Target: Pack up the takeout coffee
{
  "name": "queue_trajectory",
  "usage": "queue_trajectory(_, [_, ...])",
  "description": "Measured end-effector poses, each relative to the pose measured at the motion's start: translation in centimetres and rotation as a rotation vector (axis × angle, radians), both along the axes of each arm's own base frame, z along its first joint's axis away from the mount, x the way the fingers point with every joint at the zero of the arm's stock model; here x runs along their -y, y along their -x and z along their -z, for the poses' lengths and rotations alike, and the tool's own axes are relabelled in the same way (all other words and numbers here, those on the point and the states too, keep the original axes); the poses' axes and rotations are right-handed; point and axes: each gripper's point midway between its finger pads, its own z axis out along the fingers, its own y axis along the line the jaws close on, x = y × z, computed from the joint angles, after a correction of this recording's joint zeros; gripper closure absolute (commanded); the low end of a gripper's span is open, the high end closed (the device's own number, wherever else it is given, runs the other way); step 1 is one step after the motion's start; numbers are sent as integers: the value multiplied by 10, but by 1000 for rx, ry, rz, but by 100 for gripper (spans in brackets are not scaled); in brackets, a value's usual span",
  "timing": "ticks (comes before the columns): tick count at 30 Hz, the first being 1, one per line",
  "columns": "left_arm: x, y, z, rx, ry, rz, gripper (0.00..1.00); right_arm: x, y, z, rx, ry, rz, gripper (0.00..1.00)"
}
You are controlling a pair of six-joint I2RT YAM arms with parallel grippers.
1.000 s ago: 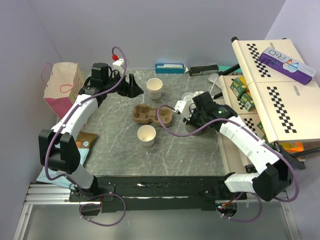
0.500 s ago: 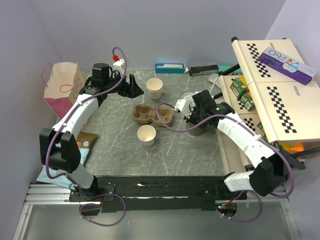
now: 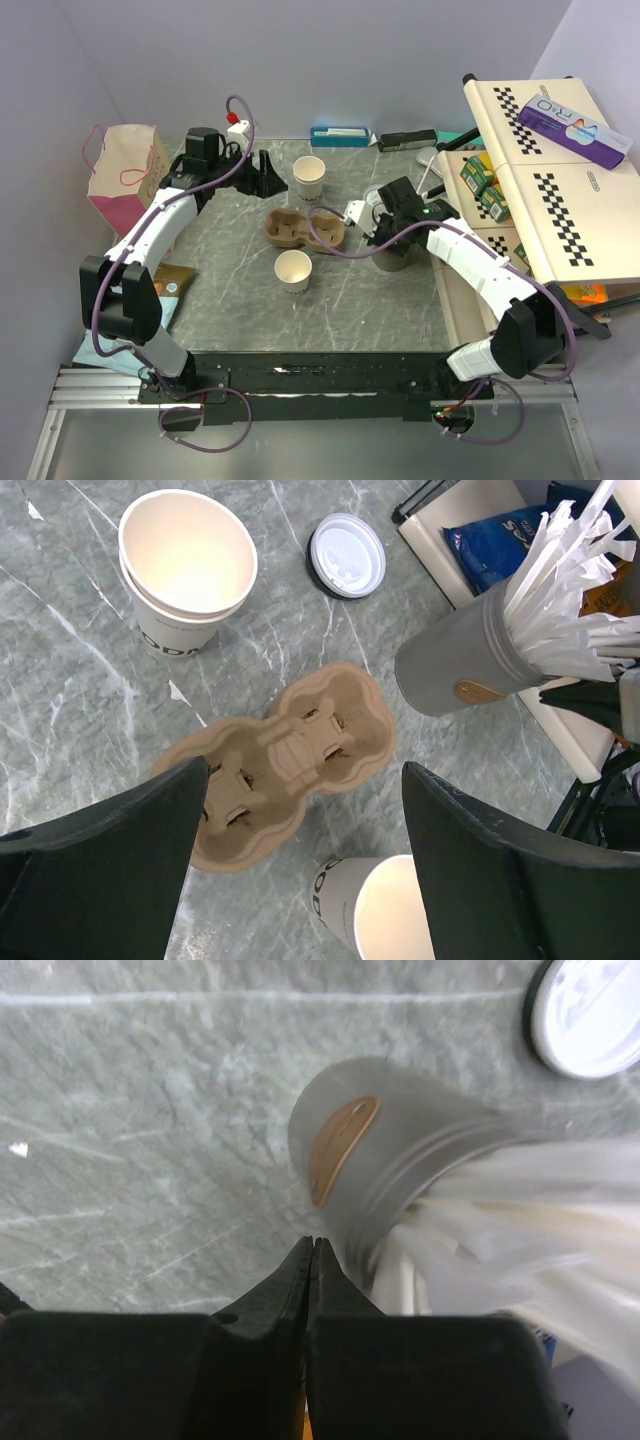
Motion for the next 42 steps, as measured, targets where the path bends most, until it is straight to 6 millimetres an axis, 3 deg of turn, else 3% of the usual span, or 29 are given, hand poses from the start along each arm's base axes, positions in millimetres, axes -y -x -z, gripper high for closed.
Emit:
queue_trajectory(3, [0,0,0,-2,0,0,16,-8,-11,-11,13,-17,-8,94])
queue_trajectory(5, [0,0,0,-2,-1,0,16,-13,-19,-23,31,-31,-5,79])
queue_trajectory(10, [0,0,1,-1,-3,1,16,-11,-29,-47,80,-29,26,73])
queue_trajectory(25, [1,1,6,-21,-2,6,16,5,-13,-34,5,26,54,62])
queue_trajectory(30, [1,1,6,-22,-1,6,16,7,-14,-24,-10,43,57,63])
queue_trajectory(33, [1,1,6,-22,-2,7,16,9,-15,-15,-29,57,53,70])
queue_trajectory(40, [0,1,9,-24,-5,7,15,5,-18,-4,-62,64,35,98])
queue_trajectory(42, [0,2,11,-30,-8,8,15,1,-19,-3,-70,51,22,100])
